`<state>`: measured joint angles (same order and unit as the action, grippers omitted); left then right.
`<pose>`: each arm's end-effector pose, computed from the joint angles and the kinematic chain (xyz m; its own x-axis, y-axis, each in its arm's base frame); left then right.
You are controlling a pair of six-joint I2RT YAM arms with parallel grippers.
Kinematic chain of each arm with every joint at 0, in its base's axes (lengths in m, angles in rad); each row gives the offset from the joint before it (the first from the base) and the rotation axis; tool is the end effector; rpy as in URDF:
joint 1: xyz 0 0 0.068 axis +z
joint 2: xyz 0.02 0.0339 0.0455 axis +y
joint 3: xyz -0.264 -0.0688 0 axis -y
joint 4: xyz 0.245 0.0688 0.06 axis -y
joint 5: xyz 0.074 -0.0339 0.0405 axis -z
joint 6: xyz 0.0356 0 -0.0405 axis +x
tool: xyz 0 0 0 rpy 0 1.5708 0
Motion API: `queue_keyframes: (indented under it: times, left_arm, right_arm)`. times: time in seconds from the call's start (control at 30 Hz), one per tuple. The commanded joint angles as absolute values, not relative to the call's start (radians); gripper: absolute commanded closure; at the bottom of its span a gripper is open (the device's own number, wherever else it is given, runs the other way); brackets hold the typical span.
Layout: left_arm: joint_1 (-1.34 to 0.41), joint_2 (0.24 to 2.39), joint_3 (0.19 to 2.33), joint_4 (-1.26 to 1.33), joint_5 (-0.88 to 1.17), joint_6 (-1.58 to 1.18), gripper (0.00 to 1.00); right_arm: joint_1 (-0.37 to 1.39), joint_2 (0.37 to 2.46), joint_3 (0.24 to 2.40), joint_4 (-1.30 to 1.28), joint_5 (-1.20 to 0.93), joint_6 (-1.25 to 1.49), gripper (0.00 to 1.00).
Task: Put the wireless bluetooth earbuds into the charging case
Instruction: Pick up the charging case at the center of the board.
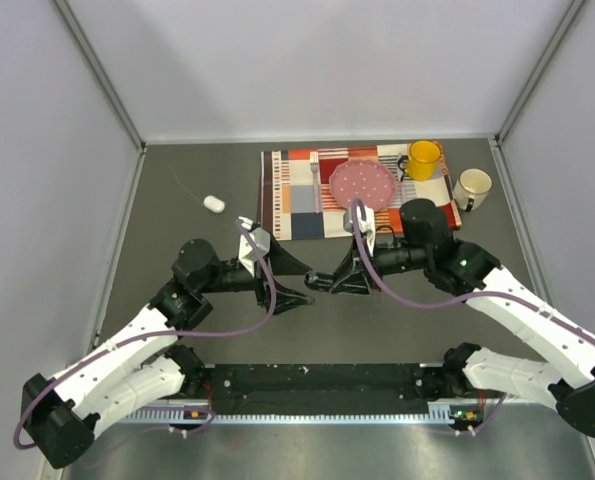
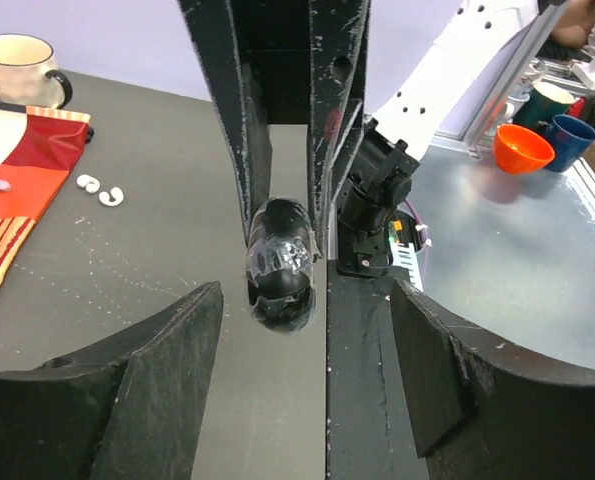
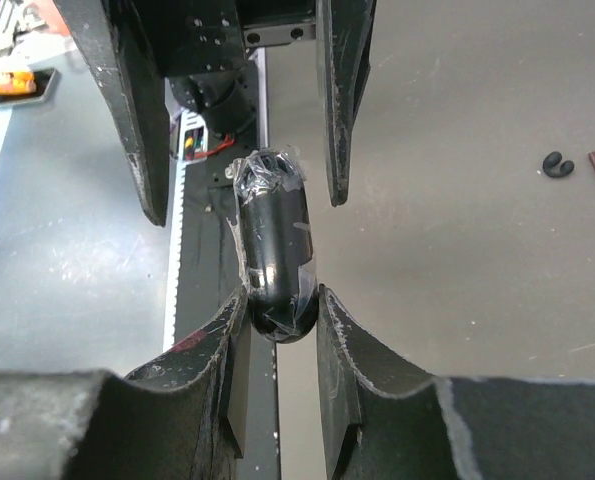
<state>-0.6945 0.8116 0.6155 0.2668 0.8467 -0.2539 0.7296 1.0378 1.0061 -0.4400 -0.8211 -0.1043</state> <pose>0.1271 -0.1406 0.3230 -0.1982 -0.0515 -0.9788 0.9798 0.0184 -0.1993 0.1468 0.1662 0.3484 -0.2390 -0.3089 -0.9206 -0.9704 0.0414 0.2380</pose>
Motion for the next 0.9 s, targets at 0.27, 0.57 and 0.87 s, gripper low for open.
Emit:
queue_keyframes:
  times: [0.27,0.57,0.87]
  left_arm:
    - [-0.699,0.795,0.551,0.507,0.769,-0.330,0.38]
    - [-0.710,0.808,0.512,0.629,0.750,-0.382,0.52]
    - [-0.713,0.819,0.519,0.589,0.755,-0.365,0.52]
  right_arm:
    - [0.723,0.997,0.946,-0.210,-0.822,0.034,1.00]
    - [0.721,0.999,0.930,-0.184,-0.844,0.048,1.00]
    - [0.723,0.986,0.928,-0.173,-0.833,0.051,1.00]
